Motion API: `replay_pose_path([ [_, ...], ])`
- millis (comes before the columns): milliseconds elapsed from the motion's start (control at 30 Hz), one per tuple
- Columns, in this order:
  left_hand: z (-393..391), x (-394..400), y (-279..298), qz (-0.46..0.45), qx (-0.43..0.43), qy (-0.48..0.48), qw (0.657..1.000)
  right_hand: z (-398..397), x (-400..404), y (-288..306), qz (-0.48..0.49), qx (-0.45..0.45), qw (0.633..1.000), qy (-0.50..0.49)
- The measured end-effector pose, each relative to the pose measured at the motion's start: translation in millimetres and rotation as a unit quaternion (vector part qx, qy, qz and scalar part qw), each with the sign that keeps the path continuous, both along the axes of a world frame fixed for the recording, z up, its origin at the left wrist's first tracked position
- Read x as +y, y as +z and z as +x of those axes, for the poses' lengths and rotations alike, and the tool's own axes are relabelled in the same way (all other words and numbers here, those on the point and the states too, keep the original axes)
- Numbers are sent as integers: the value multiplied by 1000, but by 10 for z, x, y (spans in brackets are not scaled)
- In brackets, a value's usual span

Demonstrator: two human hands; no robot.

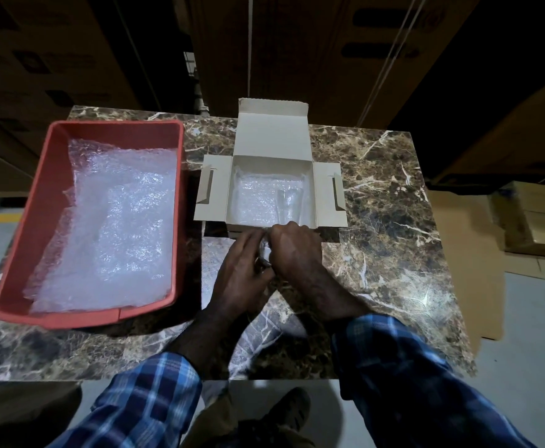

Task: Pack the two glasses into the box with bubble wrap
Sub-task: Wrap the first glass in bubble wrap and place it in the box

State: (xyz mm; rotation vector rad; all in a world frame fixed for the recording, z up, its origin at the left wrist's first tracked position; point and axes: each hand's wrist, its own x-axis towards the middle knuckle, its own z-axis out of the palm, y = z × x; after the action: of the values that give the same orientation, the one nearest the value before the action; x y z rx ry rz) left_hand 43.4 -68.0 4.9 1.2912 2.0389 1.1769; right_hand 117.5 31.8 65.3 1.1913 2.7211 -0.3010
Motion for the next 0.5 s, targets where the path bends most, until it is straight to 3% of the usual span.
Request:
replay_pose_path([
  [300,-68,9,-68,-1,31,4,1000,44,15,36,-9,76,997,33],
  [500,-78,10,-74,15,35,-2,999,46,10,154,-37,-22,997,59],
])
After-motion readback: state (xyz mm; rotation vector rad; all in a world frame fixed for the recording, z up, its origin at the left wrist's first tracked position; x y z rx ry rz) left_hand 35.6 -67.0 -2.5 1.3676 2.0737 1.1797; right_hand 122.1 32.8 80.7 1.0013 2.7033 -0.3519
